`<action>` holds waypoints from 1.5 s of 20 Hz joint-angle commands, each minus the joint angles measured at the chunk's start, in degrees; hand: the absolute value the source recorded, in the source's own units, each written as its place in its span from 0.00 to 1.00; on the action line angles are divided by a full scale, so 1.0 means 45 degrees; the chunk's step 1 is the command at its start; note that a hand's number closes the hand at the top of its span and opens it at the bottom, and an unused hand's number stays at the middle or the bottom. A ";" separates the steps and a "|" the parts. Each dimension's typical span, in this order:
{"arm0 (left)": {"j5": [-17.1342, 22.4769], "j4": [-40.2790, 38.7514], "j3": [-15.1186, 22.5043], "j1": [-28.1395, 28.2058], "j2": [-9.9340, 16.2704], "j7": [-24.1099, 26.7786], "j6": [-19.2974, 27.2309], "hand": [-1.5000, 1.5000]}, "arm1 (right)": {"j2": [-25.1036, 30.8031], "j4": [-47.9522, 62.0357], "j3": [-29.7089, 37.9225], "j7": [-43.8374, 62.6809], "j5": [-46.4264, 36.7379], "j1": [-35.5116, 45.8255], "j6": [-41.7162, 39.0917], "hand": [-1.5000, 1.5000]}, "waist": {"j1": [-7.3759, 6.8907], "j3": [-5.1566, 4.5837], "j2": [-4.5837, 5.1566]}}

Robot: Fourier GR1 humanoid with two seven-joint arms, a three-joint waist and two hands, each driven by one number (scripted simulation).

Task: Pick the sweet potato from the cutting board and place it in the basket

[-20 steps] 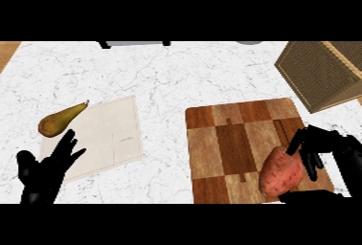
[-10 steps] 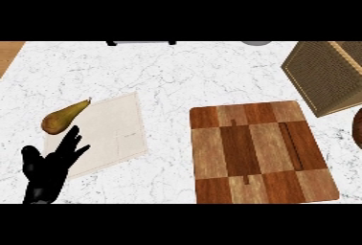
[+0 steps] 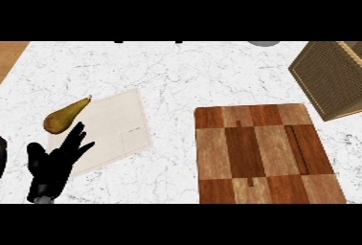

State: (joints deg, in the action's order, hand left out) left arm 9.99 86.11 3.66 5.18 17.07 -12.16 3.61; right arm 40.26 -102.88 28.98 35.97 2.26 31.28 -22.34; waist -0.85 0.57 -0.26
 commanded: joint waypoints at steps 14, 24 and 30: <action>-0.0855 -0.1322 0.0724 -0.0155 -0.0848 -0.0862 0.0456 0.50 | 0.0560 0.8070 -0.0857 -0.4613 -0.1872 0.2346 0.0412 1.00 | -0.0153 -0.0119 0.0225; -0.0625 -0.0921 0.0319 0.0881 -0.0542 -0.0308 -0.0054 0.50 | 0.0154 1.1191 -0.0531 -0.7144 -0.2022 0.2273 0.0864 1.00 | -0.0136 -0.0111 0.0162; -0.0728 -0.1136 0.0287 0.0210 -0.0433 -0.0595 -0.0102 0.50 | 0.1043 1.2432 -0.1710 -0.8217 -0.4695 0.2294 0.2826 1.00 | -0.0299 -0.0110 0.0307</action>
State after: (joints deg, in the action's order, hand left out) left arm 7.51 86.06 3.57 4.71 15.30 -11.53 3.73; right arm 43.60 -50.14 24.33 2.64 -13.30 41.56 -13.10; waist -2.00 0.84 0.20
